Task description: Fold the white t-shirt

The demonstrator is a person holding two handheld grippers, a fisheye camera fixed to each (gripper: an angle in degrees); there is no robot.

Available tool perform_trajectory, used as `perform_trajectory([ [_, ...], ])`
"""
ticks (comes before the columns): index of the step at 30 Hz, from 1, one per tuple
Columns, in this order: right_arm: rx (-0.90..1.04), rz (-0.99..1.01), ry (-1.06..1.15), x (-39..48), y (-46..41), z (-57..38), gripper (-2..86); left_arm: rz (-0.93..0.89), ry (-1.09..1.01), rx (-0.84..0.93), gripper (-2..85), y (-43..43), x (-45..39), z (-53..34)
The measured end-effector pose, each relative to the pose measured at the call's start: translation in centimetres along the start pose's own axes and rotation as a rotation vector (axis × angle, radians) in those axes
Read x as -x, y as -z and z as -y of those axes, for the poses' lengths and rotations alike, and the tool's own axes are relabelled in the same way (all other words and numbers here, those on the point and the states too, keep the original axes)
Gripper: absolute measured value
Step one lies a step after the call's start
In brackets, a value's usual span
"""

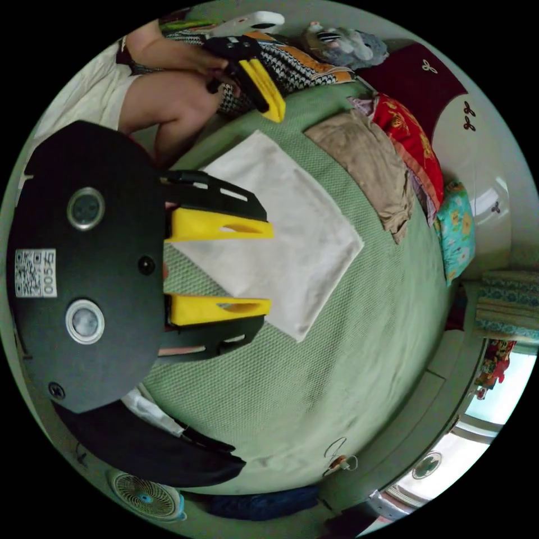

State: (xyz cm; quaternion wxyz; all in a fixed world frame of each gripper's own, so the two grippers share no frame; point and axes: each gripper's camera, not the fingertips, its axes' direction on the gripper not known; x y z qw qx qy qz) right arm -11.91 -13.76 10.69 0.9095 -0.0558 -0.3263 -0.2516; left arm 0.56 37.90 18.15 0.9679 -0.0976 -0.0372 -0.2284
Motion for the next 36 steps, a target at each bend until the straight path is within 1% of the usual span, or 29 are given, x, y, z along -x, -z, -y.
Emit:
perform_trajectory([
  [2,-0.014,0.042,-0.082,-2.4,0.7,-1.5,14.4,-0.025,0.0,-0.009,7.9,-0.2,-0.2,0.4],
  [6,-0.063,0.128,-0.212,-5.8,1.4,-2.0,14.6,0.008,0.007,0.06,11.9,-2.2,-1.5,1.3],
  [9,-0.091,0.076,-0.25,-7.7,1.8,-1.2,14.5,0.021,0.031,0.082,13.7,-3.7,-2.2,1.4],
  [12,-0.107,0.103,-0.298,-9.4,1.8,-0.5,13.9,0.008,0.078,0.117,15.4,-5.1,-2.4,1.7],
  [13,-0.096,0.103,-0.301,-9.6,1.6,-0.4,13.7,-0.028,0.107,0.126,15.0,-5.4,-2.3,1.9],
  [16,-0.026,0.028,-0.278,-9.4,0.6,-0.2,12.8,-0.055,0.133,0.132,14.1,-5.8,-2.6,2.3],
  [18,-0.046,-0.016,-0.262,-8.7,1.1,-0.6,11.6,-0.05,0.126,0.138,13.5,-5.7,-3.2,2.6],
  [20,-0.098,-0.008,-0.24,-7.3,2.3,-1.5,8.8,-0.068,0.118,0.146,12.3,-5.7,-3.9,2.9],
  [24,-0.13,-0.063,-0.215,-5.8,4.2,-2.7,4.3,-0.114,0.134,0.154,7.6,-5.5,-5.3,3.7],
  [26,-0.109,-0.067,-0.189,-5.6,6.0,-3.0,0.9,-0.096,0.125,0.153,6.5,-5.1,-6.1,4.0],
  [28,-0.122,-0.075,-0.188,-5.7,8.0,-3.4,0.2,-0.07,0.108,0.132,5.9,-3.9,-7.5,4.5],
  [31,-0.199,-0.079,-0.17,-5.3,12.6,-4.5,-0.4,-0.09,0.108,0.094,5.7,-2.0,-9.1,5.1],
  [36,-0.241,-0.169,-0.111,-4.3,20.1,-5.8,-0.6,-0.103,0.058,0.045,5.6,1.3,-13.1,6.6],
])
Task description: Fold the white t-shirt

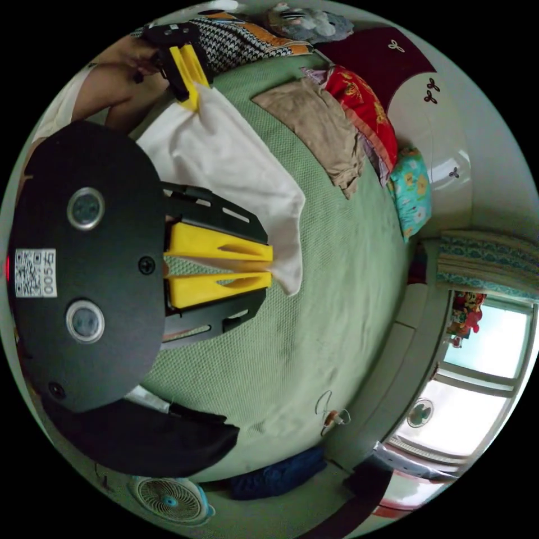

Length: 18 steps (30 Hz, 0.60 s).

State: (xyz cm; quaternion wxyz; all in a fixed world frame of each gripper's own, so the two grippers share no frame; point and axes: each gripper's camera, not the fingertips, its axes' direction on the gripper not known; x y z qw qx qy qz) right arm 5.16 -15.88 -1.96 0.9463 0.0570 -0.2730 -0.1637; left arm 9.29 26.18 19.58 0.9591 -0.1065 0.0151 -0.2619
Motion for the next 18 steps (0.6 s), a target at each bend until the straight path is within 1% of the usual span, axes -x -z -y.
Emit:
perform_trajectory([
  [5,-0.065,-0.028,-0.049,-3.8,9.5,-0.4,-0.6,-0.039,-0.07,-0.054,5.6,3.4,-5.1,0.9],
  [9,-0.123,-0.061,-0.077,-7.1,16.6,-1.4,-0.7,-0.061,-0.138,-0.138,5.7,7.3,-10.4,1.8],
  [14,-0.251,-0.146,-0.111,-12.2,28.7,-3.7,-0.7,-0.143,-0.214,-0.24,5.7,11.6,-17.0,2.9],
  [18,-0.306,-0.227,-0.137,-16.4,36.4,-5.8,-0.8,-0.24,-0.286,-0.302,5.5,13.9,-23.5,4.1],
])
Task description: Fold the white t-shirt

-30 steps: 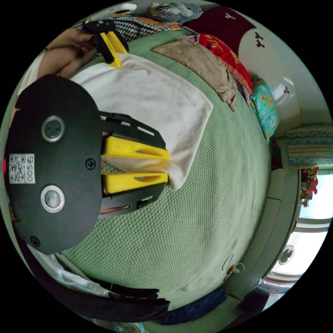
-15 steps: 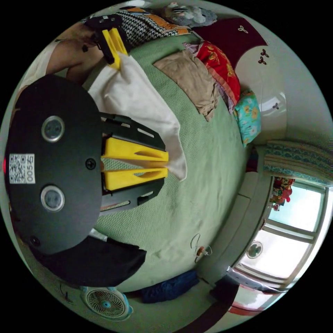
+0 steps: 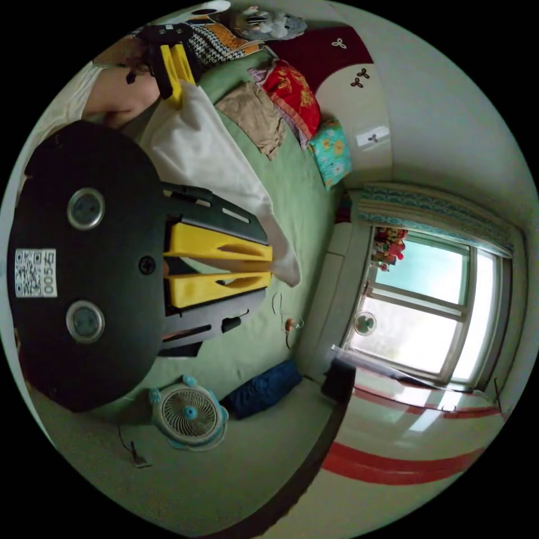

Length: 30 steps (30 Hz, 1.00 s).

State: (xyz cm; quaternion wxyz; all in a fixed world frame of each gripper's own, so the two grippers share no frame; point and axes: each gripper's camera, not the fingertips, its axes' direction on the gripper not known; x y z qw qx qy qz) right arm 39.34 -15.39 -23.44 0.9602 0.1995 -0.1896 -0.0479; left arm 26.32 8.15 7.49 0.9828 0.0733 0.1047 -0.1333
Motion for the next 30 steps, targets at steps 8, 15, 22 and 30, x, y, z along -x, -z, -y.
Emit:
perform_trajectory([
  [8,0.125,-0.126,-0.066,-13.1,1.1,-0.6,3.9,-0.134,0.009,0.028,5.9,-9.2,-8.0,3.2],
  [15,0.499,0.013,-0.169,-19.1,-8.2,-11.2,13.0,-0.284,0.117,0.238,6.1,-21.8,-10.0,0.5],
  [22,0.48,0.026,-0.117,-19.3,-1.6,-21.5,14.0,-0.276,0.089,0.252,6.2,-23.1,-11.5,2.0],
  [30,0.396,0.035,-0.109,-16.5,-1.3,-24.5,11.7,-0.258,0.067,0.253,6.2,-23.6,-12.6,2.7],
])
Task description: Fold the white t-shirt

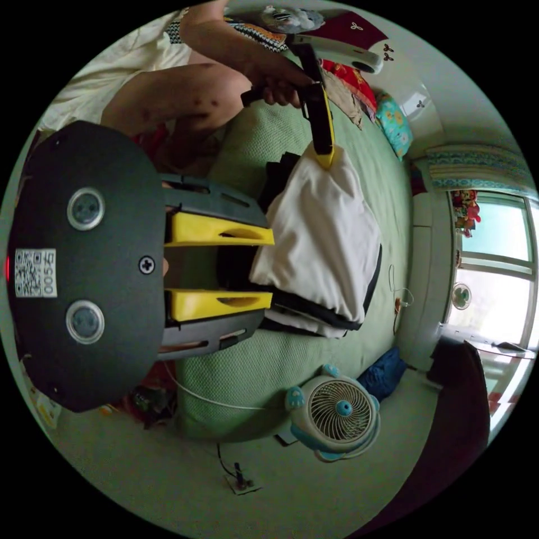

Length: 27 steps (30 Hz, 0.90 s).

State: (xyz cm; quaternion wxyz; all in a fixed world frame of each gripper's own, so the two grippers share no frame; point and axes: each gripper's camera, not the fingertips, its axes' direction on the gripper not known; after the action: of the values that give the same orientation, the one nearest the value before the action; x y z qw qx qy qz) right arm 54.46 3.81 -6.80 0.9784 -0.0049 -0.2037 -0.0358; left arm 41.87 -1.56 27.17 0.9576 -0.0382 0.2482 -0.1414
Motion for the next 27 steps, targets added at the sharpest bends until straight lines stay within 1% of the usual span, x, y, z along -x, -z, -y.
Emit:
perform_trajectory([
  [3,0.038,-0.019,0.021,0.8,-1.4,0.7,10.3,0.004,-0.006,0.002,6.2,0.0,-0.2,0.2],
  [5,0.065,-0.068,0.023,1.0,-2.5,1.2,5.0,0.019,-0.013,0.004,6.2,0.1,-0.4,0.2],
  [8,0.068,-0.134,0.034,1.2,-2.6,1.4,-0.6,0.023,-0.01,0.009,6.2,0.2,-0.5,0.4],
  [11,0.094,-0.159,0.066,1.1,-1.8,1.4,-1.4,-0.01,0.009,0.011,6.3,0.8,-0.3,0.4],
  [13,0.098,-0.17,0.059,0.8,-1.3,1.2,-1.4,-0.039,0.001,0.022,6.7,1.1,-0.4,0.1],
  [16,0.13,-0.162,0.011,-0.1,-2.4,1.0,-0.8,-0.018,-0.04,0.056,8.0,1.2,-0.5,-0.6],
  [17,0.183,-0.13,-0.017,-0.4,-3.8,1.0,-0.1,-0.008,-0.046,0.061,8.2,1.2,-0.4,-0.8],
  [20,0.315,-0.135,-0.088,-0.8,-6.2,1.3,5.4,-0.006,-0.056,0.088,9.1,2.7,0.8,-1.6],
  [24,0.236,-0.152,-0.103,1.5,-4.2,3.3,7.6,-0.078,-0.089,0.114,7.0,6.7,2.6,-3.1],
  [25,0.209,-0.133,-0.087,3.0,-3.9,4.9,8.2,-0.074,-0.126,0.107,6.6,7.8,2.8,-3.6],
  [27,0.182,-0.061,-0.077,5.3,-4.4,7.8,9.4,-0.027,-0.135,0.086,6.5,9.5,3.5,-4.1],
])
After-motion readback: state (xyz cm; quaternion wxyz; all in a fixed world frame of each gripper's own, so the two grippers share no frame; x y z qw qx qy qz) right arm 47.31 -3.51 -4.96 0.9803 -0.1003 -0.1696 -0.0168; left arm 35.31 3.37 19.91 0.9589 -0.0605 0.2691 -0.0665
